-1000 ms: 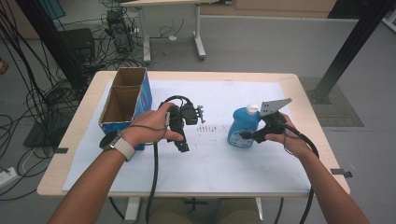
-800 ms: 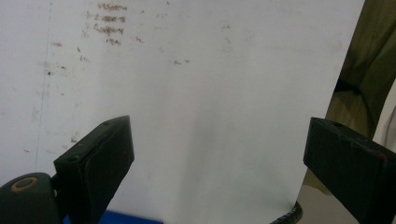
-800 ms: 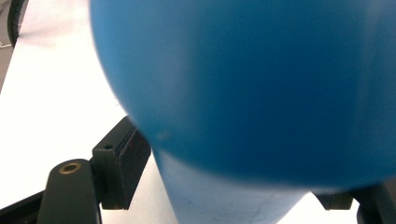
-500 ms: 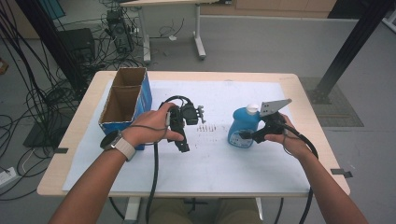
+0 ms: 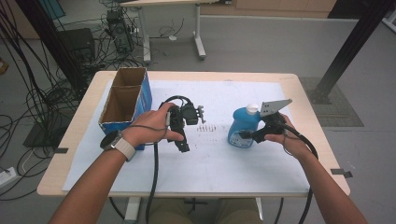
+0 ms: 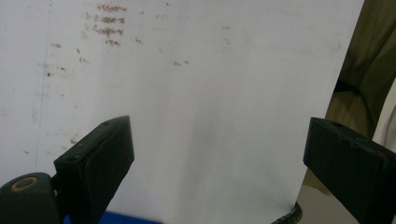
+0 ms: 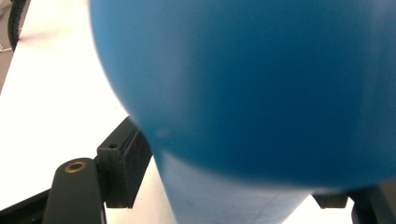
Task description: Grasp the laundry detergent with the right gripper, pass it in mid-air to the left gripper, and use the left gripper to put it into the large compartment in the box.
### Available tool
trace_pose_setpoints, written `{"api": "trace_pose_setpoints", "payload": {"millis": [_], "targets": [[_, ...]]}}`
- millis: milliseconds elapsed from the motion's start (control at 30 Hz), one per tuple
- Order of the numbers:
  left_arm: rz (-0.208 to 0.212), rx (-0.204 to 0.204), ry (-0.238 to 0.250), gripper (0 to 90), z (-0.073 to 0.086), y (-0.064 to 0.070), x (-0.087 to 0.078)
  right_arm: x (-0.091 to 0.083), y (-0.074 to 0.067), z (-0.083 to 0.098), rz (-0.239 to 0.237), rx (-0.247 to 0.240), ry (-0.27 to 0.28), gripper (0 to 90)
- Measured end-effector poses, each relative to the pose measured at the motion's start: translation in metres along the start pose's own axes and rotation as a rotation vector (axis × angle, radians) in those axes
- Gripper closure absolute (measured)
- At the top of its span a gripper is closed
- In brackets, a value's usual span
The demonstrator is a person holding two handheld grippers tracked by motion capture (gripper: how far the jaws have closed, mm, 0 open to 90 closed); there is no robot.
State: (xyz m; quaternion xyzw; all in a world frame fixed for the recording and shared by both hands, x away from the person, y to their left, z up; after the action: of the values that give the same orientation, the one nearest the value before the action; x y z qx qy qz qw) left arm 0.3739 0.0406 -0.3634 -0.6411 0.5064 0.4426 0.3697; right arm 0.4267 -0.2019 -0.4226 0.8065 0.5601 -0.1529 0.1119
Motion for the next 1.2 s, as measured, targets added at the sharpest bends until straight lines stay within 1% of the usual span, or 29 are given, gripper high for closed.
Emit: {"api": "trace_pose_setpoints", "payload": {"millis": [67, 100, 333, 600, 700, 1200], "targets": [[0.000, 0.005, -0.004, 8.9, 0.0002, -0.0005, -0.0002, 0.0003, 0.0000, -0.0003, -0.001, 0.000, 0.004, 26.9], [-0.001, -0.002, 0.001, 8.9, 0.0003, -0.0001, 0.0002, 0.0006, -0.0002, -0.0004, -0.002, -0.001, 0.006, 27.5], [-0.001, 0.002, -0.004, 8.9, 0.0011, -0.0011, -0.0006, 0.0015, -0.0001, 0.0003, -0.004, -0.001, 0.005, 28.0], [-0.002, -0.002, 0.002, 8.9, 0.0003, -0.0006, 0.0000, 0.0032, -0.0004, 0.0026, -0.005, 0.001, 0.002, 28.9], [-0.002, 0.002, -0.003, 8.9, 0.0008, -0.0010, -0.0004, 0.0030, -0.0001, 0.0026, -0.005, 0.003, 0.005, 29.3], [-0.002, -0.001, 0.001, 9.0, 0.0008, -0.0009, 0.0001, 0.0047, -0.0007, 0.0044, -0.010, 0.005, 0.012, 31.4]]}}
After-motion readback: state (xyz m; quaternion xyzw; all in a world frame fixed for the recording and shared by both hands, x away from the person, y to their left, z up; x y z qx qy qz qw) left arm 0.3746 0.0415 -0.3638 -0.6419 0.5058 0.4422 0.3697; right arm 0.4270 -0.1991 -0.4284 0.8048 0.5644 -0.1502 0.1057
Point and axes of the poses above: each handheld gripper's, and its own axes: x roughly forward along the jaws, z roughly out of its underside, y roughly to its right, the point moved 7 cm from there along x, roughly forward along the jaws, and after that the axes turned 12 degrees about y, right-handed, at the moved point
